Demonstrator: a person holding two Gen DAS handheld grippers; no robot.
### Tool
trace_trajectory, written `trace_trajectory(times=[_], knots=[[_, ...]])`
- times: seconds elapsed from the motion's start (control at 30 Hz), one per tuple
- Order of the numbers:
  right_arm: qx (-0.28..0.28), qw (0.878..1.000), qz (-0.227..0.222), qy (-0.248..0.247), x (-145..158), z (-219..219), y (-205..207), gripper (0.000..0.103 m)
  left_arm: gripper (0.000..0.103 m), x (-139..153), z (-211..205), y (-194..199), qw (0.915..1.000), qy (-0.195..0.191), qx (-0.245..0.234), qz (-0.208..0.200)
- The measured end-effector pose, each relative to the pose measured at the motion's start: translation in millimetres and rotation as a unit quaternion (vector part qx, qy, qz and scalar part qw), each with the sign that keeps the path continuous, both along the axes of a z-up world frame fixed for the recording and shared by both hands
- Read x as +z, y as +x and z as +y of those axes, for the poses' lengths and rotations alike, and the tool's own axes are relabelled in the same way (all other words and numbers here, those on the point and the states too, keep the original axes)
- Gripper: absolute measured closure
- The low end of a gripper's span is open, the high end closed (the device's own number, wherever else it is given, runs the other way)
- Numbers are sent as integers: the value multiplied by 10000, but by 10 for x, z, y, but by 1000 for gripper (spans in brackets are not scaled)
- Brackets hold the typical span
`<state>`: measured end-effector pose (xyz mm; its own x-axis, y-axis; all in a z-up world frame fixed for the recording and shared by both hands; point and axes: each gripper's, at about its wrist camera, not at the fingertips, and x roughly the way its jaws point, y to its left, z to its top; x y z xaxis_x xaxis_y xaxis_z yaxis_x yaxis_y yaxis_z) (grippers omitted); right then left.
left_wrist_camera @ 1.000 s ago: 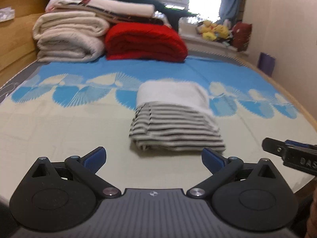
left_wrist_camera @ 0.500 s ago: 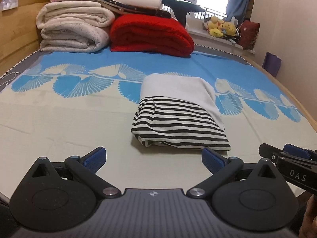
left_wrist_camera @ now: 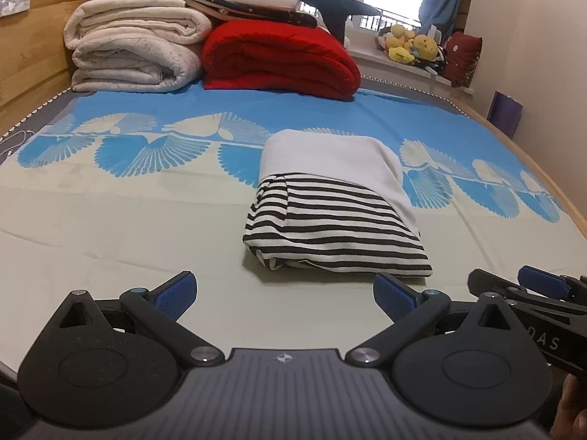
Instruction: Fold small clothes
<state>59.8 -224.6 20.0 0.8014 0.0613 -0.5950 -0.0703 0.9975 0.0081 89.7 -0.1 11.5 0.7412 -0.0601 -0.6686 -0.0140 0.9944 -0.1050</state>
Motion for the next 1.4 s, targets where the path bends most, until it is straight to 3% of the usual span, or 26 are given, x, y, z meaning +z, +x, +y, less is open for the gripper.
trace_trajectory(times=[1.4], knots=[[100,9999,91,-96,-35,27,49,33,1,-146,-154,68,9996,-20,-172,219]])
